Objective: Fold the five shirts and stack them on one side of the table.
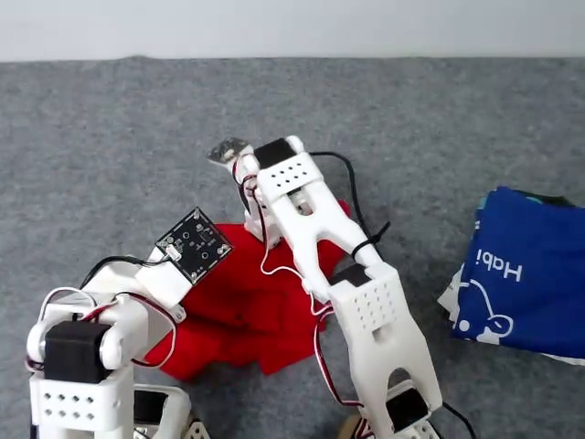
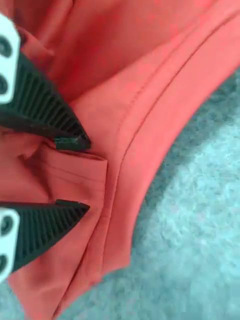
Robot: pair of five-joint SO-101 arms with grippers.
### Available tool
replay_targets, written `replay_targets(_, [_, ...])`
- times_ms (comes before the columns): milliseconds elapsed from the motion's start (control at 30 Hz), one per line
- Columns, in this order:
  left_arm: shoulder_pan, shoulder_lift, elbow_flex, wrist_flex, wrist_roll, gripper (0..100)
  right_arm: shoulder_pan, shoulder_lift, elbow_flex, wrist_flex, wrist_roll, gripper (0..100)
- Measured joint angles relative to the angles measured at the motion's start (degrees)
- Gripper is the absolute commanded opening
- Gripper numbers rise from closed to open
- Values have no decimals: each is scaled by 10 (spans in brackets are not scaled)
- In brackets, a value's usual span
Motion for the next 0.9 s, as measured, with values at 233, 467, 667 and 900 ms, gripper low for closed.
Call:
replay_targets(233, [0, 0, 0, 0, 0, 5, 4, 26, -11, -11, 5, 20])
replay_targets(467, [0, 0, 0, 0, 0, 5, 36, 28, -48, 19, 41, 11])
replay_targets(667, [0, 0, 0, 0, 0, 5, 91, 28, -163, 60, 44, 11])
replay_targets(900, [-4, 0, 0, 0, 0, 5, 148, 28, -309, 62, 44, 11])
